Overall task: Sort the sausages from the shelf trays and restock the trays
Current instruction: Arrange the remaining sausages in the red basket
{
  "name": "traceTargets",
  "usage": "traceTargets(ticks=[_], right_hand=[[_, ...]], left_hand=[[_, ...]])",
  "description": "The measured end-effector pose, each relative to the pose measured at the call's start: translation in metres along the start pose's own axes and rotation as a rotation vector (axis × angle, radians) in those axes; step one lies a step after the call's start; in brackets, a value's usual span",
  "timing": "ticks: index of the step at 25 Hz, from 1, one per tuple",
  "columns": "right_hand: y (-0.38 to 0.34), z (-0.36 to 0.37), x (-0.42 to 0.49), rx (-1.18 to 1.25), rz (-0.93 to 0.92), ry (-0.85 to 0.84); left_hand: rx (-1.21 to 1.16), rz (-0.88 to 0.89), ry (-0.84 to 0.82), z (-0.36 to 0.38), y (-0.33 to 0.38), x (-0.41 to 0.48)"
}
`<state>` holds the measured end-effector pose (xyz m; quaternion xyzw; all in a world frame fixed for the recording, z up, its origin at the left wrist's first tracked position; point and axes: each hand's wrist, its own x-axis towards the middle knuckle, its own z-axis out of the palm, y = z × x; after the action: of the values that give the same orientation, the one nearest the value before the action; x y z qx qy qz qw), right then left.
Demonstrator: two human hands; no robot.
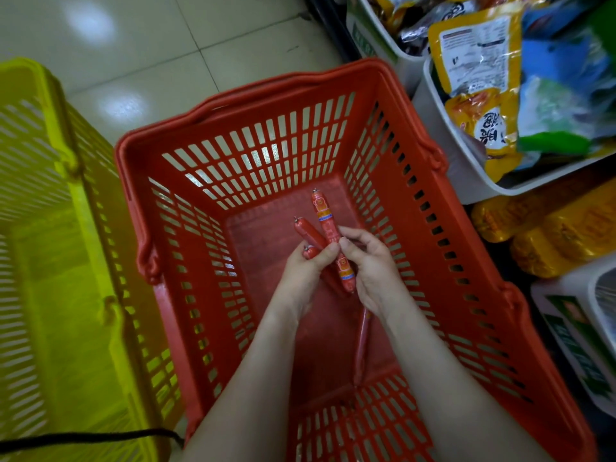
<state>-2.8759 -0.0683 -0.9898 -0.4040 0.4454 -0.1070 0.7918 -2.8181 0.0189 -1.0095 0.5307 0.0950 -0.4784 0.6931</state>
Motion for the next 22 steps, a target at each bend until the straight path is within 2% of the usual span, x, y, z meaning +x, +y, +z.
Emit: traceTargets(ticks=[3, 9, 11, 13, 15, 16, 17, 19, 22], right_hand=[[0.005, -0.006, 0.0, -0.004, 0.011, -0.016], [0.007, -0.011, -0.006, 0.0, -0.027, -0.094], [0.01, -0.013, -0.006, -0.017, -0.055, -0.06], [0.019, -0.018, -0.005, -0.225, -0.165, 0.103], [0.035, -0.027, -0.007, -0.596, -0.251, 0.36], [0.043, -0.031, -0.011, -0.787, -0.231, 0.437], [0.052, -0.033, -0.016, -0.95, -0.176, 0.46], [0.069, -0.034, -0.025, -1.124, -0.058, 0.389], [0.084, -0.034, -0.027, -1.124, -0.01, 0.273]], left_hand=[[0.058, 0.023, 0.049, -0.003, -0.002, -0.002], [0.115, 0.098, 0.016, -0.001, -0.006, -0.009], [0.144, 0.114, 0.042, 0.002, -0.004, -0.011], [0.185, 0.132, 0.139, 0.005, -0.003, -0.012], [0.194, 0.179, 0.294, 0.006, 0.001, -0.012], [0.179, 0.21, 0.362, 0.004, 0.004, -0.01], [0.163, 0.238, 0.408, 0.002, 0.007, -0.008], [0.158, 0.264, 0.454, -0.002, 0.013, -0.006], [0.166, 0.269, 0.461, -0.004, 0.015, -0.008]])
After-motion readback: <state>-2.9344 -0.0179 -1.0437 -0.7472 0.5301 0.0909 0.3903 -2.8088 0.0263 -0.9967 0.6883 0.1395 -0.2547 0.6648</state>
